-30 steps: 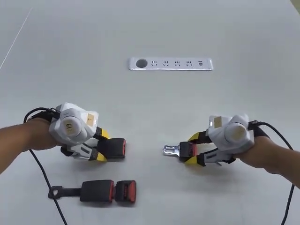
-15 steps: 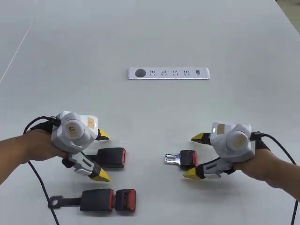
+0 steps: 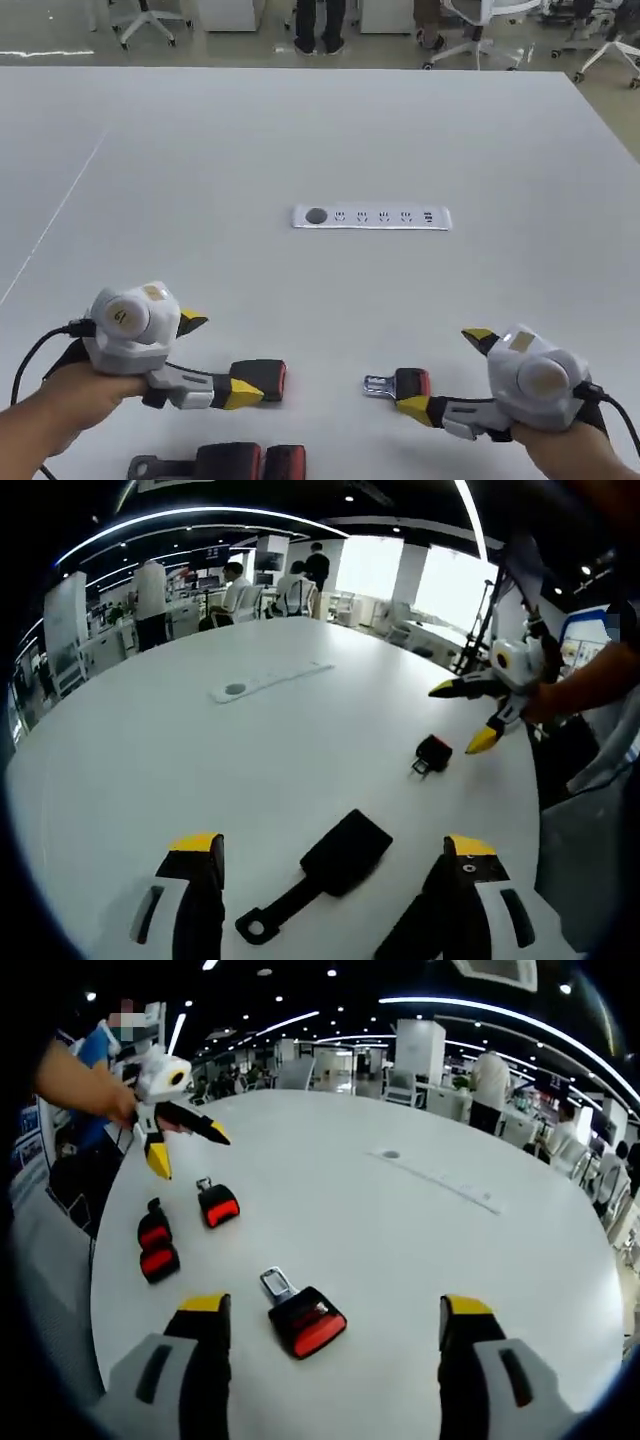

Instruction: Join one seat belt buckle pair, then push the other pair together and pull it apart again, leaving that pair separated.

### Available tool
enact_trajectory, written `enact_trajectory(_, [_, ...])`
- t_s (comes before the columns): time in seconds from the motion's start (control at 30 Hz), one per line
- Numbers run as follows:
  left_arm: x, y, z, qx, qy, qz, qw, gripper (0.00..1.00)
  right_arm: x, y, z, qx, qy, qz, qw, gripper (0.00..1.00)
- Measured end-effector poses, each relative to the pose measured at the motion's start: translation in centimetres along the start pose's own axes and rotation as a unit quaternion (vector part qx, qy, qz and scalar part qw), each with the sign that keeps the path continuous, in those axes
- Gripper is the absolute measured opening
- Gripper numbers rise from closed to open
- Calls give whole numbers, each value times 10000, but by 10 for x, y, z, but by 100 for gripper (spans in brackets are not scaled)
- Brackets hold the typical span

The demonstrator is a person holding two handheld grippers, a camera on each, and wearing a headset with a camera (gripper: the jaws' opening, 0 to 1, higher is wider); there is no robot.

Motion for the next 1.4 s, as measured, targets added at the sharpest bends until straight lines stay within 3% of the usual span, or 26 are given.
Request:
enact_trajectory(0.07, [10,-6,6,31,-29,-183,9998,95,7,5,-1,-138,-81,179,9997,89])
enact_trajectory(0.17, [22,-15,10,341,-245,-360,9985,96,16,13,-3,-324,-219,376,9985,90])
enact_trajectory(0.27, [38,-26,17,701,-503,-527,9949,100,24,23,-5,-407,-306,385,9980,92])
enact_trajectory(0.33, [49,-36,21,720,-535,-579,9943,99,35,30,-8,-370,-410,530,9971,92])
enact_trajectory(0.57, [84,-66,36,844,-851,-794,9896,100,65,45,-8,-515,-668,603,9946,97])
enact_trajectory(0.7, [102,-78,47,876,-969,-896,9874,100,85,55,-3,-521,-813,658,9931,98])
enact_trajectory(0.93, [133,-93,65,986,-1118,-1020,9836,100,119,68,7,-486,-1099,812,9894,99])
enact_trajectory(1.1, [146,-101,76,1028,-1164,-1108,9816,100,140,76,19,-480,-1103,845,9891,99])
enact_trajectory(1.4, [159,-110,91,1088,-1142,-1219,9799,100,159,87,34,-610,-1053,866,9888,100])
Point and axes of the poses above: the centre of the closed fingertips' face, and the gripper's own axes: x roughly backward along the fingers, y roughly to its left, z roughly out of its underside, the point moved 10 cm from there along x, roughly backward along the fingers, and after that the axes turned 2 degrees about -x, right-handed, at the moved point
